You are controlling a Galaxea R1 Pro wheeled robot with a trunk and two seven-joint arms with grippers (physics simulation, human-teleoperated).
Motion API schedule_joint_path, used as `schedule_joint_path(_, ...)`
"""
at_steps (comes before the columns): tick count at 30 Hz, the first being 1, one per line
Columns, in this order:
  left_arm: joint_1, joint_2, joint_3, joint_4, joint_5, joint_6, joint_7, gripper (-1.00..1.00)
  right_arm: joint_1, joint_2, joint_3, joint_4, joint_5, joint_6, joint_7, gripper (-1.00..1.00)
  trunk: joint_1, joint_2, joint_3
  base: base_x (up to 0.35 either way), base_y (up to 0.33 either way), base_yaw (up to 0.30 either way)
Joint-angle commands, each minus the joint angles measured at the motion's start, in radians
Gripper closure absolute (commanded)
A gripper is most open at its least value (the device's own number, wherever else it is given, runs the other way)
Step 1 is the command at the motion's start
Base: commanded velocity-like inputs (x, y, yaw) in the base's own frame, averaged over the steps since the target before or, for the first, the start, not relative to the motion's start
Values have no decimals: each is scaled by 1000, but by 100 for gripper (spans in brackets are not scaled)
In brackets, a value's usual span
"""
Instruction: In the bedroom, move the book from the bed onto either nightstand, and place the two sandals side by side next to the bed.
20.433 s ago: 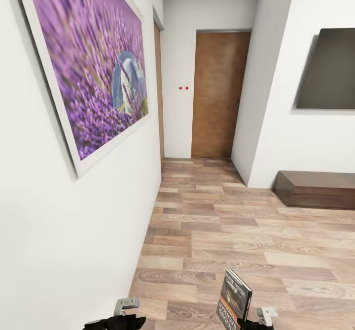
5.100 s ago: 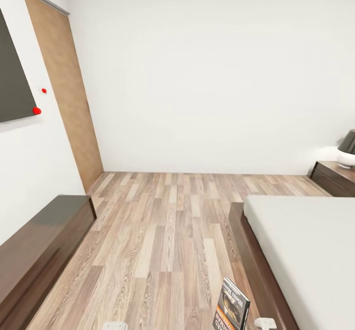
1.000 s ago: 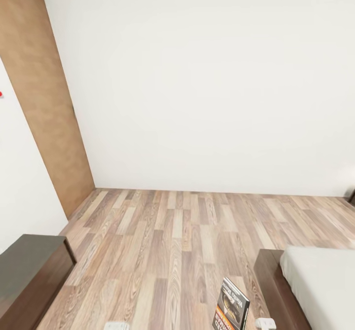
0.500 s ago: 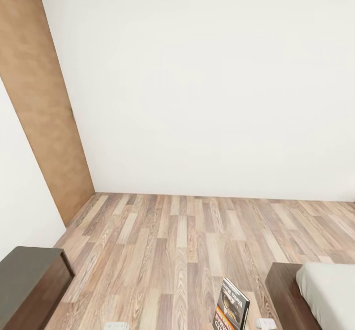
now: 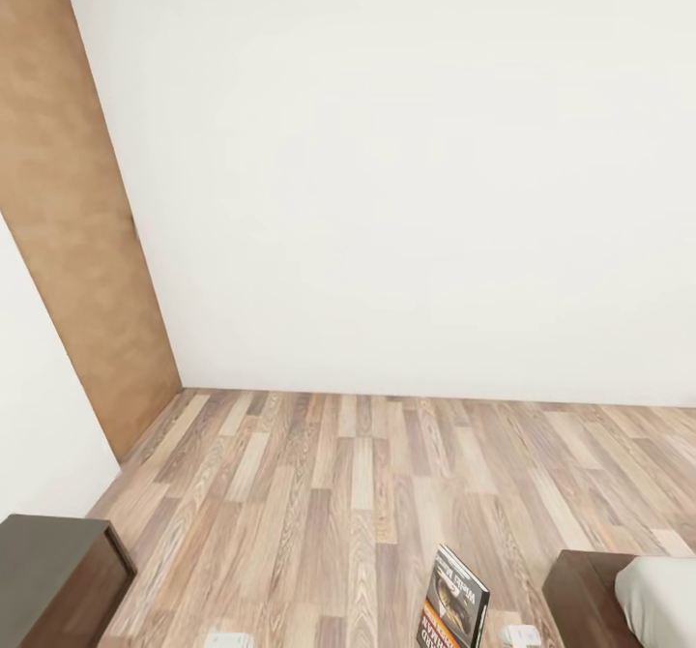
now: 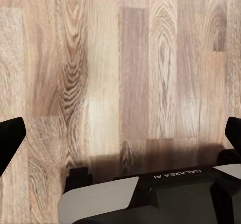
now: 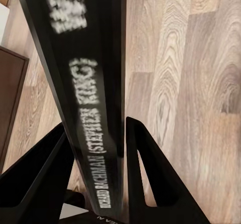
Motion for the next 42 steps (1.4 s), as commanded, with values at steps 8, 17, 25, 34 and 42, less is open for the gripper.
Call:
schedule_joint_path(8, 0, 0, 9, -2, -9, 6, -5, -100, -1, -1, -11, 4, 9, -7, 0, 100, 1, -1, -1, 312, 11, 0)
schedule_joint_path(17, 0, 0, 9, -2, -9, 6, -5, -100, -1, -1, -11, 4, 9, -7, 0, 100, 1, -1, -1, 312, 0, 0)
schedule_joint_path(25, 0, 0, 9, -1, -9, 6, -5, -100, -1, -1, -11, 4, 9, -7, 0, 100, 1, -1, -1, 311, 0, 0)
schedule_joint_path(34, 0, 0, 9, -1, -9, 6, -5, -100, -1, -1, -11, 4, 9, -7, 0, 100, 1, -1, -1, 312, 0, 0)
schedule_joint_path(42, 0, 0, 9, -1, -9, 6, -5, -100, -1, -1, -11, 4, 9, -7, 0, 100, 1, -1, -1, 311, 0, 0)
